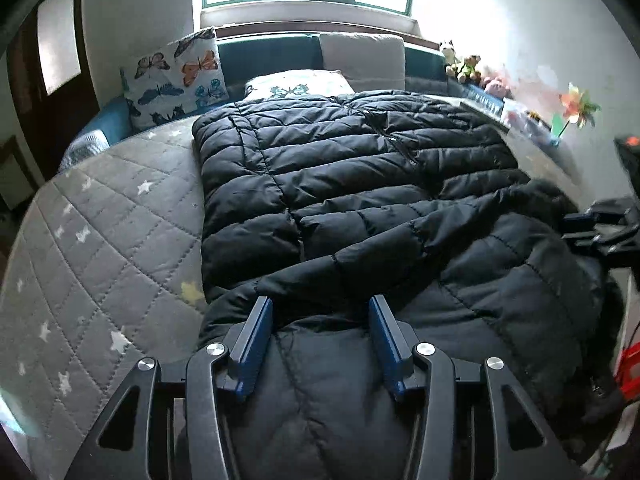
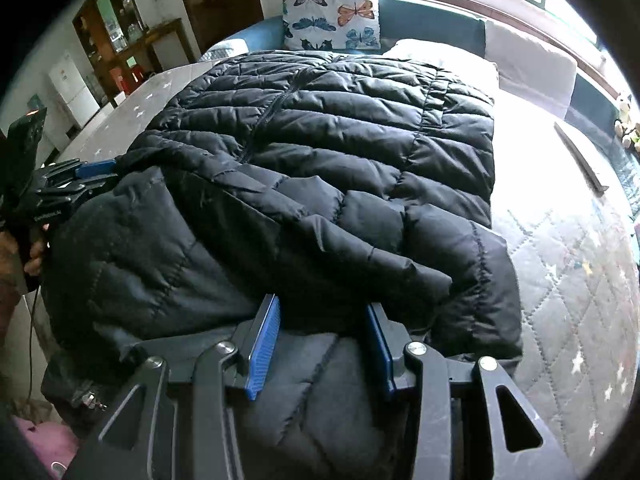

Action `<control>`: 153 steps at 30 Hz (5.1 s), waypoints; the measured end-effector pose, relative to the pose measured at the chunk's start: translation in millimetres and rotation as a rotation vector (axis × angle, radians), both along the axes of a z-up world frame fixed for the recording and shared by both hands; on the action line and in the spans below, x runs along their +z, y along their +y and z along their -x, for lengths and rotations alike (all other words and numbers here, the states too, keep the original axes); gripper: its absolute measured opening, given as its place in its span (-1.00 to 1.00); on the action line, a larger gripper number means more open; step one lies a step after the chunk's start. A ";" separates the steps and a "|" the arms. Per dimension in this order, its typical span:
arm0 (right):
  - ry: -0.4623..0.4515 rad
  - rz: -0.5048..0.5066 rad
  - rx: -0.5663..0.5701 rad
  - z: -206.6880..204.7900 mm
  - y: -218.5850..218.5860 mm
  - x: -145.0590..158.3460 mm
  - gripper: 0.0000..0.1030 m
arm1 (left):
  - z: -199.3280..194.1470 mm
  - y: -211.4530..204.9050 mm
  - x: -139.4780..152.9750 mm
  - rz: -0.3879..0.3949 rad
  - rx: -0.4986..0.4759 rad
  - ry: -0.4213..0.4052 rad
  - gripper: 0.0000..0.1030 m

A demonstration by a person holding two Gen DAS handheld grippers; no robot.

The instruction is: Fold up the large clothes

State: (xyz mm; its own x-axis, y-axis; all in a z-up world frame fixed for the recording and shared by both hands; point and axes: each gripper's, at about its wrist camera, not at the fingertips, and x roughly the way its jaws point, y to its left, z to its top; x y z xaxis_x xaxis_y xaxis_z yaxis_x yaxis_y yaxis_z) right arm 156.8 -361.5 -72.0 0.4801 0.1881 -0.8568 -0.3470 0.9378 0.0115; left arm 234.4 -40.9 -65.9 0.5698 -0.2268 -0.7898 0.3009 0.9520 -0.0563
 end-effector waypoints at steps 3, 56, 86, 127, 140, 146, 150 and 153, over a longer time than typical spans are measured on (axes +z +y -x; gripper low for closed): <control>-0.039 0.050 0.003 18.3 7.8 20.0 -0.10 | 1.5 -2.0 9.2 -0.022 0.006 0.010 0.03; -0.194 0.327 0.493 200.3 56.1 -36.8 0.10 | 201.1 -93.8 10.8 -0.068 -0.354 0.170 -0.61; -0.235 -0.071 0.313 161.2 53.9 35.2 -0.47 | 191.8 -21.3 87.8 -0.018 -0.289 -0.043 0.62; -0.353 -0.237 0.200 158.5 42.8 80.1 -0.63 | 291.0 -31.4 12.3 -0.381 -0.245 -0.531 1.00; -0.361 -0.236 0.217 153.9 44.3 74.4 -0.63 | 244.3 -48.6 -28.1 -0.478 -0.366 -0.471 -0.22; -0.389 -0.256 0.229 177.0 41.1 71.4 -0.66 | 262.1 -34.5 -11.8 -0.404 -0.313 -0.504 -0.39; -0.408 -0.249 0.271 202.7 46.2 75.5 -0.66 | 293.6 -27.7 -0.6 -0.368 -0.295 -0.509 -0.39; -0.390 -0.267 0.297 222.2 47.8 78.9 -0.66 | 328.5 -19.4 10.8 -0.337 -0.289 -0.496 -0.39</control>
